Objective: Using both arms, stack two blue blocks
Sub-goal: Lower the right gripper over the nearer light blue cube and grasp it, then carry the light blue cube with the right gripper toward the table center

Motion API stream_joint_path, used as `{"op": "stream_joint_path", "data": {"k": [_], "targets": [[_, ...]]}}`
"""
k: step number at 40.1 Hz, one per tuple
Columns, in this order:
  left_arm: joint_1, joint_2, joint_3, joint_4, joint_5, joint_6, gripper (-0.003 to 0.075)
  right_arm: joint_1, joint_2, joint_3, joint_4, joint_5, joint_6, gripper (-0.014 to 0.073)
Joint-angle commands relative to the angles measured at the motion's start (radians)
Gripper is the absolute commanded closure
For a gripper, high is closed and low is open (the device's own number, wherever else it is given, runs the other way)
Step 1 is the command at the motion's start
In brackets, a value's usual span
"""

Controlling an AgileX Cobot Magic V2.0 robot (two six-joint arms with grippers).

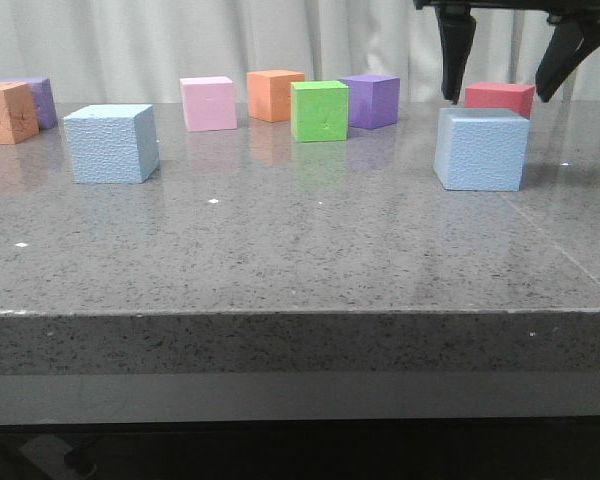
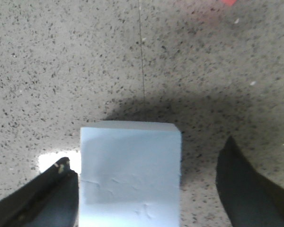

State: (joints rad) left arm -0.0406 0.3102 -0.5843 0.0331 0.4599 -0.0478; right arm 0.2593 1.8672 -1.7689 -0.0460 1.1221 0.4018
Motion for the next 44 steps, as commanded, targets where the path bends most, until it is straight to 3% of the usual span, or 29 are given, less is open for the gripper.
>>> {"op": "stream_joint_path", "data": {"k": [1,25,34,44], "targets": [[0.003,0.016,-0.034,0.001,-0.073,-0.004,0.0534,-0.006,-0.043,-0.032,0.030,-0.044,0.004,-0.0010],[0.003,0.016,-0.034,0.001,-0.073,-0.004,0.0534,-0.006,0.036,-0.032,0.034,-0.053,0.001,-0.0006],[0.003,0.016,-0.034,0.001,-0.073,-0.004,0.0534,-0.005,0.033,-0.034,0.037,-0.047,0.001,0.0206],[0.003,0.016,-0.034,0.001,-0.073,-0.004,0.0534,0.120,0.026,-0.133,0.002,0.019,-0.002,0.0208]]}}
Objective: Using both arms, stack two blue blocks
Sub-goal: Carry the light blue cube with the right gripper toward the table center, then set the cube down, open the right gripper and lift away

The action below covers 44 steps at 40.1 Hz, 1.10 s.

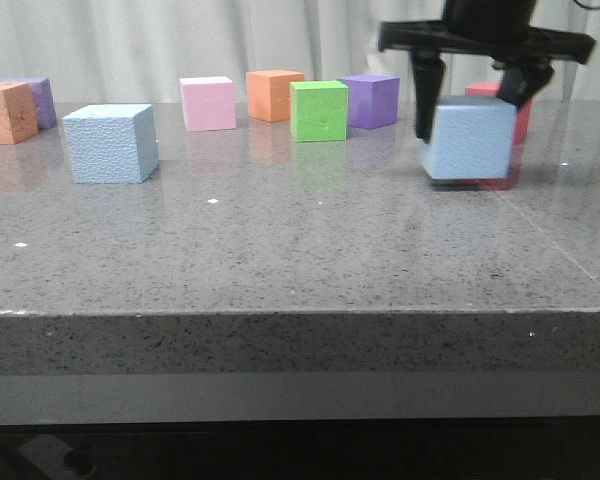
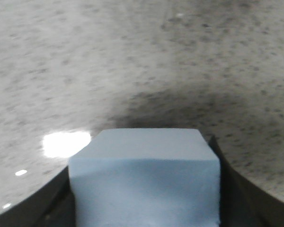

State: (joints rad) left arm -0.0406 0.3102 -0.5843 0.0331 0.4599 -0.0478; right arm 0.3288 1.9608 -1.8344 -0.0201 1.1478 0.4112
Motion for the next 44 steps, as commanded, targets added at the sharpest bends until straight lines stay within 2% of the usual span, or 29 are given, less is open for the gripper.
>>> {"op": "stream_joint_path", "data": {"k": [1,6,10,19,23,31,41,44], "targets": [[0.003,0.016,-0.034,0.001,-0.073,-0.004,0.0534,0.067,-0.065,-0.078,-0.029,-0.007,-0.011,0.0208],[0.003,0.016,-0.034,0.001,-0.073,-0.004,0.0534,0.151,-0.046,-0.118,-0.065,-0.007,0.024,0.0208],[0.003,0.016,-0.034,0.001,-0.073,-0.004,0.0534,0.195,-0.016,-0.138,-0.118,-0.012,0.115,0.0208],[0.003,0.016,-0.034,0.001,-0.073,-0.004,0.0534,0.221,0.045,-0.172,-0.106,-0.020,0.192,0.0206],[0.003,0.016,-0.034,0.001,-0.073,-0.004,0.0534,0.221,0.058,-0.172,-0.084,-0.058,0.192,0.0188],[0.003,0.016,-0.034,0.001,-0.073,-0.004,0.0534,0.221,0.058,-0.181,-0.059,-0.075,0.192,-0.0015],[0.003,0.016,-0.034,0.001,-0.073,-0.004,0.0534,0.214,0.024,-0.237,-0.066,-0.006,0.181,-0.0019],[0.003,0.016,-0.034,0.001,-0.073,-0.004,0.0534,0.197,-0.012,-0.241,-0.078,0.007,0.080,-0.0019]]}}
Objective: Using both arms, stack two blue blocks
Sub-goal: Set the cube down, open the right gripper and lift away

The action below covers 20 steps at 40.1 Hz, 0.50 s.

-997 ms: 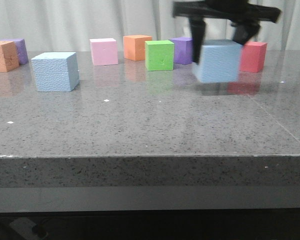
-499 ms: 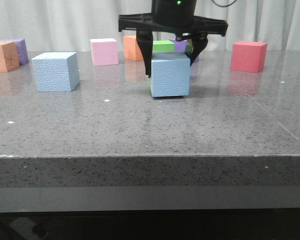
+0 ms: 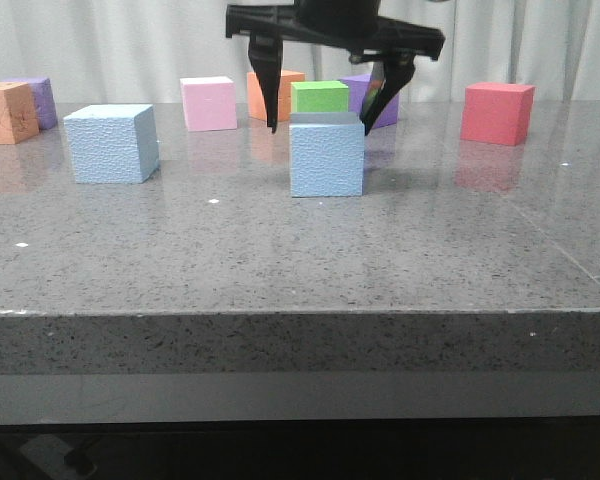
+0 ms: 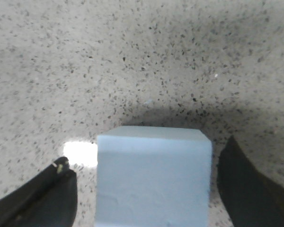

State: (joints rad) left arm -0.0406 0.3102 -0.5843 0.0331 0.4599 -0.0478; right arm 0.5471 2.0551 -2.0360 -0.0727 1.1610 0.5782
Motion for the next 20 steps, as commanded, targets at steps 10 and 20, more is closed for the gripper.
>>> {"op": "stream_joint_path", "data": {"k": [10,20], "targets": [[0.003,0.016,-0.034,0.001,-0.073,-0.004,0.0534,-0.145,-0.245,-0.037,0.114,0.115,-0.423,-0.0019],[0.003,0.016,-0.034,0.001,-0.073,-0.004,0.0534,-0.219,-0.497,0.194,0.234,0.086,-0.678,-0.0019]]}}
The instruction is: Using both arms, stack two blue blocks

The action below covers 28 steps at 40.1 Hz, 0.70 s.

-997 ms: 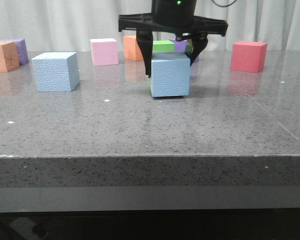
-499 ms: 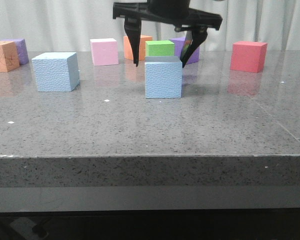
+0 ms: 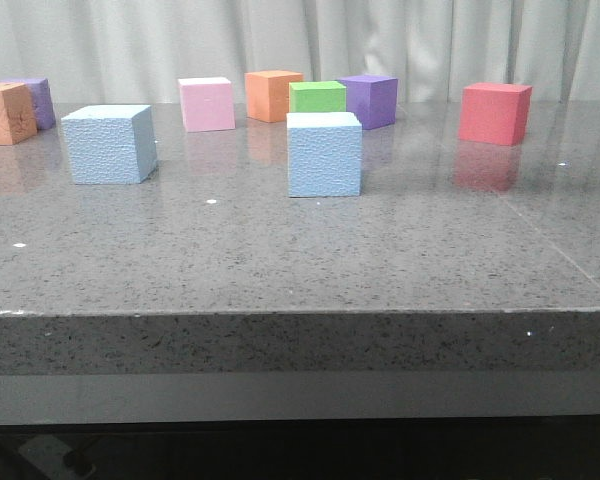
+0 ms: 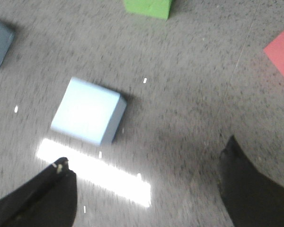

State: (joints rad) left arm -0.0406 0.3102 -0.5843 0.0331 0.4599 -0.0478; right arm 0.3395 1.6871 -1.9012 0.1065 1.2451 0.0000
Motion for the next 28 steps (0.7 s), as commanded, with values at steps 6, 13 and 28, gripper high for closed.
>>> {"op": "stream_joint_path", "data": {"k": [6,13,28], "targets": [[0.003,0.016,-0.034,0.001,-0.073,-0.004,0.0534,-0.012,-0.328,0.280,0.070,-0.127,-0.159,-0.0019],[0.003,0.016,-0.034,0.001,-0.073,-0.004,0.0534,-0.012,-0.530,0.529,0.070,-0.273,-0.184,-0.0019],[0.003,0.016,-0.034,0.001,-0.073,-0.004,0.0534,-0.009,-0.841,0.903,0.070,-0.504,-0.229,-0.0019]]}}
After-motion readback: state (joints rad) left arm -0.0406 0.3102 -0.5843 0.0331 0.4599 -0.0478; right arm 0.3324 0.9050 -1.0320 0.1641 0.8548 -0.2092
